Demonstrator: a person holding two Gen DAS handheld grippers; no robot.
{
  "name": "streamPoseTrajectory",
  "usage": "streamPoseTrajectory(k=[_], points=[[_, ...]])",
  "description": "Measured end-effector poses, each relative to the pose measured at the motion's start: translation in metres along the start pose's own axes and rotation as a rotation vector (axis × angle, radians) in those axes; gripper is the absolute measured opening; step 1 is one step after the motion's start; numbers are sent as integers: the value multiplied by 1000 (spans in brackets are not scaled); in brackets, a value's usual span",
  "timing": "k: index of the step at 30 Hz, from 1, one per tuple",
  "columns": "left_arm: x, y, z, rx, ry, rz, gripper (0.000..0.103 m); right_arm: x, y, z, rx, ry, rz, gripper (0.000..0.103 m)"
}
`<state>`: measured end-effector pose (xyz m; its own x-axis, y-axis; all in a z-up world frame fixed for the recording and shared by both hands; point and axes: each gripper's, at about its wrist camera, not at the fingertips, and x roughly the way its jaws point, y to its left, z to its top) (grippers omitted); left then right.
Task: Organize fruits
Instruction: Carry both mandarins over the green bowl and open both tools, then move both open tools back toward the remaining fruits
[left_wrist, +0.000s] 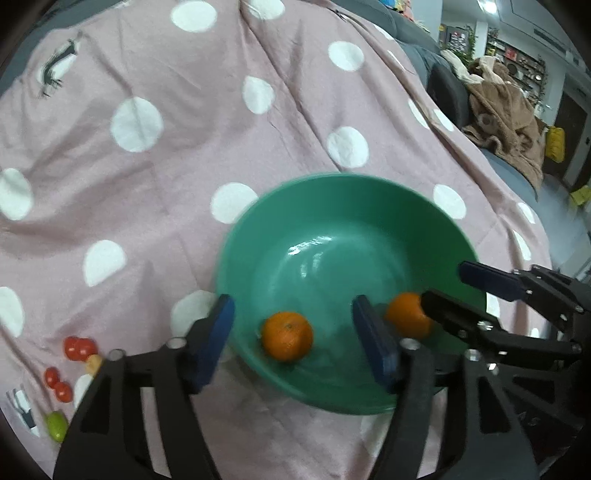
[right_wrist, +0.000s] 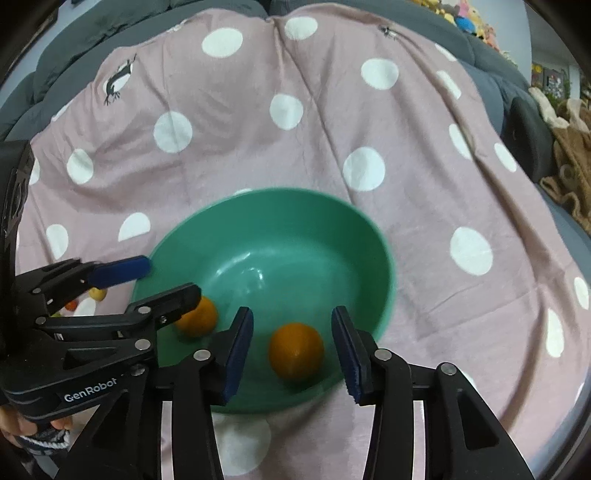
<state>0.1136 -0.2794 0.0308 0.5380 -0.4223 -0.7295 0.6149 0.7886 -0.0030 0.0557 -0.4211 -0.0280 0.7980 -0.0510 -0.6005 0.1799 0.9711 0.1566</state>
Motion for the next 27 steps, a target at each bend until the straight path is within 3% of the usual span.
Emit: streamPoseTrajectory(k=[3,5,7,11,18,27], points=[[-17,3,-5,-8,-27,14,77,-12,0,-3,15,-25,24,46],[-30,7,-14,-11,-39,59,86,-22,1,-7,28,-42,50,46],[-45,13,-27,-30,-50,89,89,-32,6,-12,38,-51,97,47],[-65,29,-57,-80,-12,141,97,-43,22,-25,20,-35,196,47],[-103,55,-104,-165,10,237,97,-59,67,-49,-72,3,330,47],[-138,74,-145,-235,-5,293,97,-70,106,-57,-137,23,394,47]])
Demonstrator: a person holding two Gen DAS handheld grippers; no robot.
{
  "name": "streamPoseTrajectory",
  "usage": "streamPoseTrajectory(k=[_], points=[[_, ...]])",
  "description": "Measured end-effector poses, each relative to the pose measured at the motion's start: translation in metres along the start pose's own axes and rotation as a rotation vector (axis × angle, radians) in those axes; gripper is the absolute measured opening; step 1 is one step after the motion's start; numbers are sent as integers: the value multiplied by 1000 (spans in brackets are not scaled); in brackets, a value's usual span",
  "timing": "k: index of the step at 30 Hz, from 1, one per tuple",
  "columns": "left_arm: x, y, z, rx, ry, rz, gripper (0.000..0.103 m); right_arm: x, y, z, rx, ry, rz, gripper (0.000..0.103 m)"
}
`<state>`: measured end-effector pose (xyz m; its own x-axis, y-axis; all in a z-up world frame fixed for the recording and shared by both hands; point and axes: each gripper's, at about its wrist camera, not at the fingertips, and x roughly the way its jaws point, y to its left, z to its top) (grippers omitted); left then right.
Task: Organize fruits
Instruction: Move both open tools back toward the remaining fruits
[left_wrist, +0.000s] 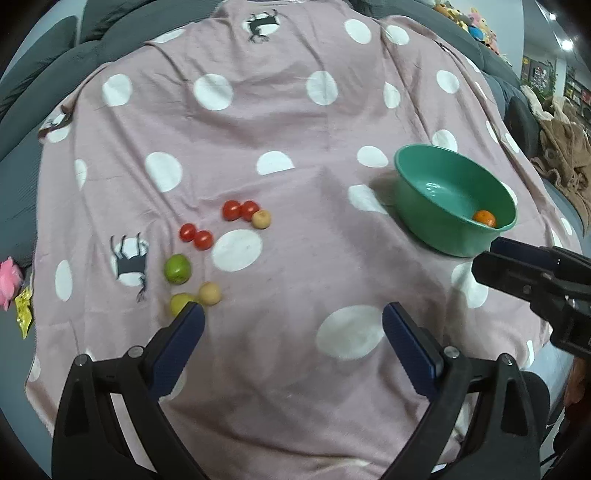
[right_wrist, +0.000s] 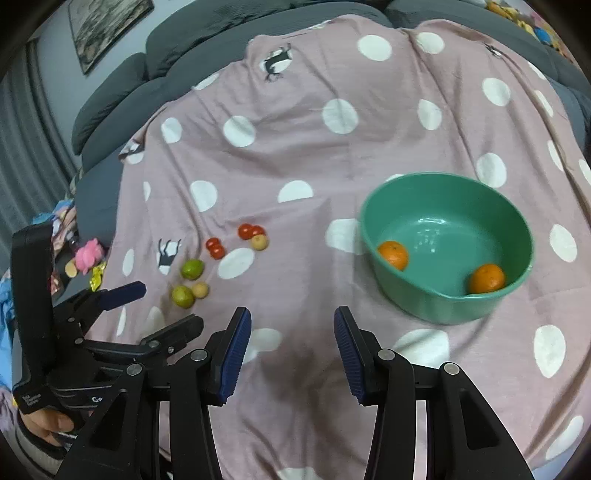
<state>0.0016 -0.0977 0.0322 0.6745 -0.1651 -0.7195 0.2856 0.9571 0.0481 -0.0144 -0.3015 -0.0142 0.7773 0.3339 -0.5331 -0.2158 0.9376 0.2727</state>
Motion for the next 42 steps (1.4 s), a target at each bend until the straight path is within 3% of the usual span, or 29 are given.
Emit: streamPoseTrajectory(k=[7,12,21,25,28,34,42], points=[[-6,23,-14,-44,6,8,97,6,22,-1,-43,20,16,47],[-3,44,-21,-90,11,-26,97,20,36,-1,-63,59,28,47],[3,116,-53,-251,22,-44,94,53,51,-9,-91,145,44,47],[8,130,-59,-289,27,-51,88,71,58,-11,-95,181,66,47],[14,132,-57,-299,33,-84,78,83,62,-14,-99,206,80,47],[36,126,-43,-251,54,-124,58,99,63,-17,-96,242,93,47],[71,127,-18,-204,81,-137,54,110,54,-16,-71,255,112,47]])
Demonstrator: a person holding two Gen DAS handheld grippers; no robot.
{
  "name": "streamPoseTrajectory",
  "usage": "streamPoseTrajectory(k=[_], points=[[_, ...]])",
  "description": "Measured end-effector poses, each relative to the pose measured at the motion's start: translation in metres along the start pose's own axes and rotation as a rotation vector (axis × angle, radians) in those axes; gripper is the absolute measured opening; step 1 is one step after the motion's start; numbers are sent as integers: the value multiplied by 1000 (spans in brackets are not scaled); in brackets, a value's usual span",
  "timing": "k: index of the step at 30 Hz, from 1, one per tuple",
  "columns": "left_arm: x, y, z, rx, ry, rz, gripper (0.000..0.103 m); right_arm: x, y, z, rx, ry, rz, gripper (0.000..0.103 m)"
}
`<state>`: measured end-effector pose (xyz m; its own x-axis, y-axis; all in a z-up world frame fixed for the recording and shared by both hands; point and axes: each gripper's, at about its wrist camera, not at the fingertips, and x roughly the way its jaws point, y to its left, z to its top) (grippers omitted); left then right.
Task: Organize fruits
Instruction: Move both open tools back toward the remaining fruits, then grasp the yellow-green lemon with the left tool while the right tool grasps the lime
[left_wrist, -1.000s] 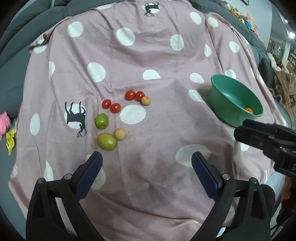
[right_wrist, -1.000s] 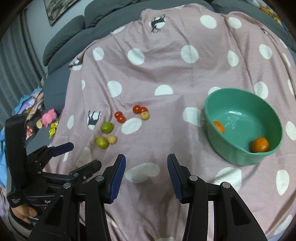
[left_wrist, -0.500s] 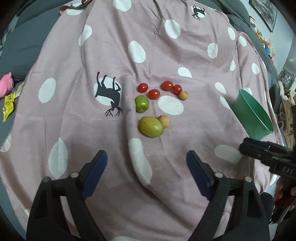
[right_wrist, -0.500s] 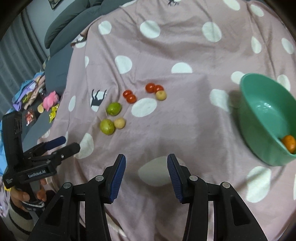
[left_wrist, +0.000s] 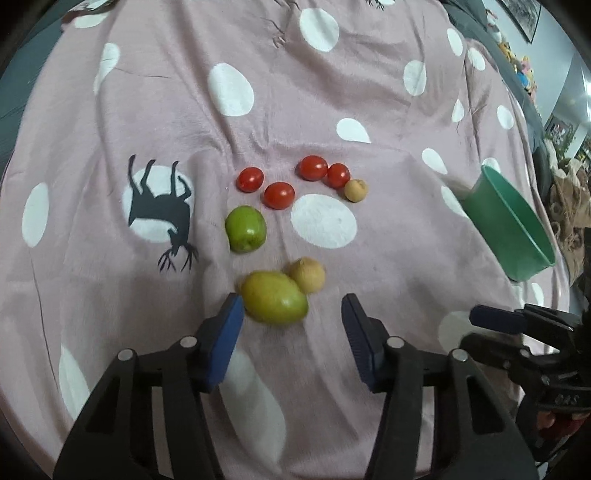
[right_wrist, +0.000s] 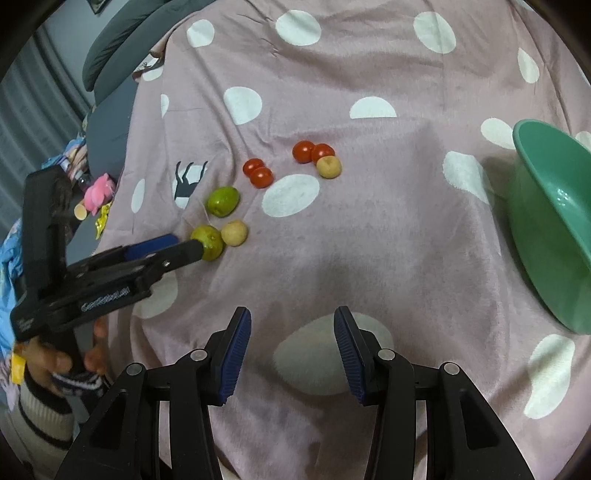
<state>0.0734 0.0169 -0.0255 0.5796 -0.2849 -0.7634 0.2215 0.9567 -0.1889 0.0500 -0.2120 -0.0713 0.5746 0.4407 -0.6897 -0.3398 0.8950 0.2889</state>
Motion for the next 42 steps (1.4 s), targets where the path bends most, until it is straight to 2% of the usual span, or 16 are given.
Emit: streamPoseTrajectory(k=[6,13,15,18,24,28,31,35,38,42], points=[[19,-3,8,58,41,26,51,7,-5,2,10,5,17,47],[28,-9,11,180,62,30,50,11,-9,2,19,5,25,47],[35,-10,8,212,96,40,40,10,-10,2,21,3,25,47],[38,-12,7,240,87,60,40,10,-11,2,22,1,24,47],[29,-3,8,155,66,15,39,12,-11,6,18,5,26,47],[0,14,16,42,-25,-41,39,14,-2,18,-11,-6,53,47],[-14,29,26,-7,-89,-6,39,22,11,34,-37,-19,100,47],[-23,46,32,-69,-126,12,39,45,30,63,-74,-40,146,47],[-26,56,30,-92,-135,21,39,72,40,81,-64,-4,207,47],[-29,68,28,-107,-140,19,39,109,46,97,-22,73,219,47]])
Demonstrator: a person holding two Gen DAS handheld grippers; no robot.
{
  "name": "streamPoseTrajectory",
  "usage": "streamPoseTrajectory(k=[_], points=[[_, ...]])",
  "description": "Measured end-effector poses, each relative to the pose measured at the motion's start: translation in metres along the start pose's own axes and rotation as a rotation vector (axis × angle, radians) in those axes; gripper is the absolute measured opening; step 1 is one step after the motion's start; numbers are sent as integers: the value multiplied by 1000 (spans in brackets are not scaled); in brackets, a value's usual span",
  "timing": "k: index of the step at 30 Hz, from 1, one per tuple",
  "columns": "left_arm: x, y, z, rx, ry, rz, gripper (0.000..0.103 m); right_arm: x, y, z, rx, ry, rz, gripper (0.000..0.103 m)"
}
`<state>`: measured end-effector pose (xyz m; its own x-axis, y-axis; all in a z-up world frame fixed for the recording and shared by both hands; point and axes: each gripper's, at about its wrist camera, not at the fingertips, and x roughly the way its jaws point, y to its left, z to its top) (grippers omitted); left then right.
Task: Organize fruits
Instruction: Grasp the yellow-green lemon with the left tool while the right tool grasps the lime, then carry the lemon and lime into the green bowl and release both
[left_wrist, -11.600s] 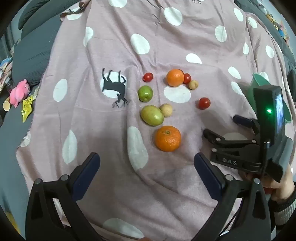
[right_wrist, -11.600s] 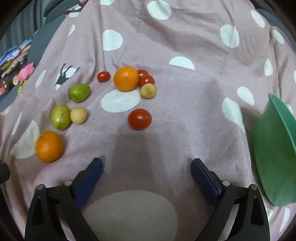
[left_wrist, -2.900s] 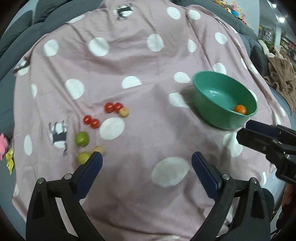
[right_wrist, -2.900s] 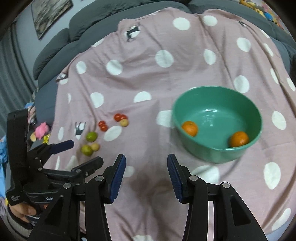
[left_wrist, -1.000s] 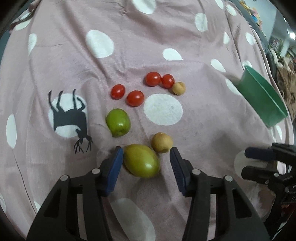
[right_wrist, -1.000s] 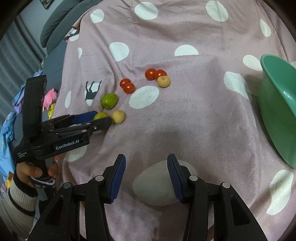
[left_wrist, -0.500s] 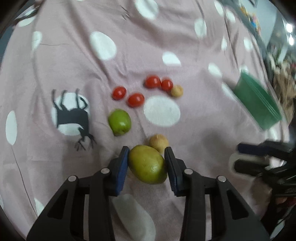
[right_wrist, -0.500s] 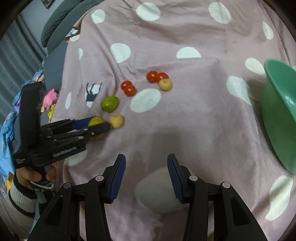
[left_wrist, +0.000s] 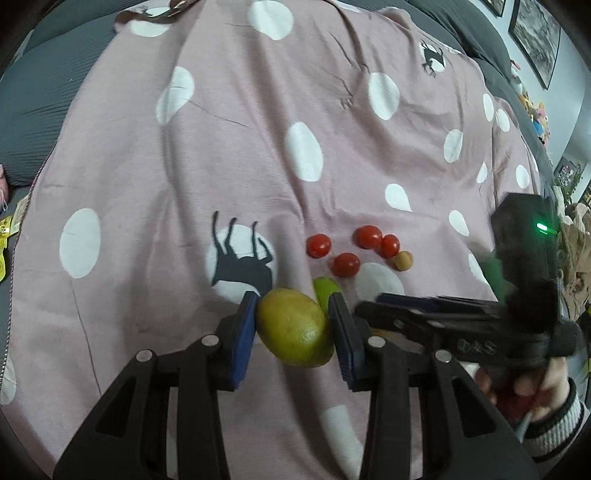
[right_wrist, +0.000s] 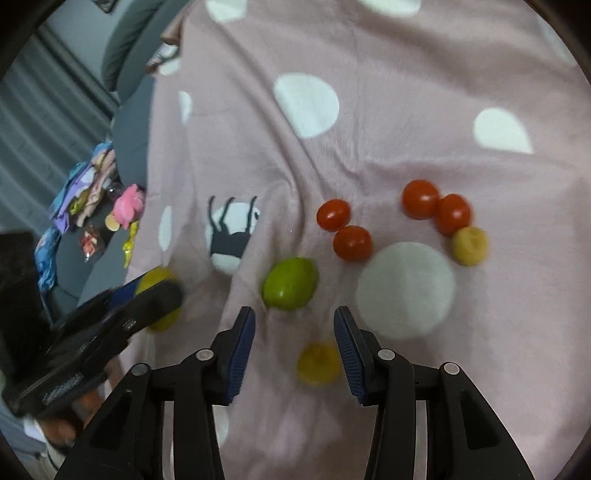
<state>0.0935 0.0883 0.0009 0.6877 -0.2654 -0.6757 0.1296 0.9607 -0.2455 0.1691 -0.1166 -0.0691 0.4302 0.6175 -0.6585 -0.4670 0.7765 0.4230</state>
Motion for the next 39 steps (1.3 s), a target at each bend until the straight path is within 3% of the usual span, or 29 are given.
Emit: streamPoseTrajectory(k=[3,6,8,13,17,30,39], points=[[0,8,0,-8,2,-6,39,12,5,8,-2,11,26,47],[-1,13,-1,-12,2,-15,39,27,7,13,-7,58,-44,47],[-1,13,-1,-14,2,-22,39,34,8,16,13,84,-46,46],[-3,12,0,-14,-4,-33,39,45,20,18,-48,86,-114,37],[-8,9,0,-4,-4,-29,39,45,23,16,-50,77,-120,36],[-25,-29,-16,46,15,-54,39,-49,9,-27,-11,-58,-88,36],[-33,-78,-32,116,54,-116,39,-108,5,-63,-19,-155,-175,36]])
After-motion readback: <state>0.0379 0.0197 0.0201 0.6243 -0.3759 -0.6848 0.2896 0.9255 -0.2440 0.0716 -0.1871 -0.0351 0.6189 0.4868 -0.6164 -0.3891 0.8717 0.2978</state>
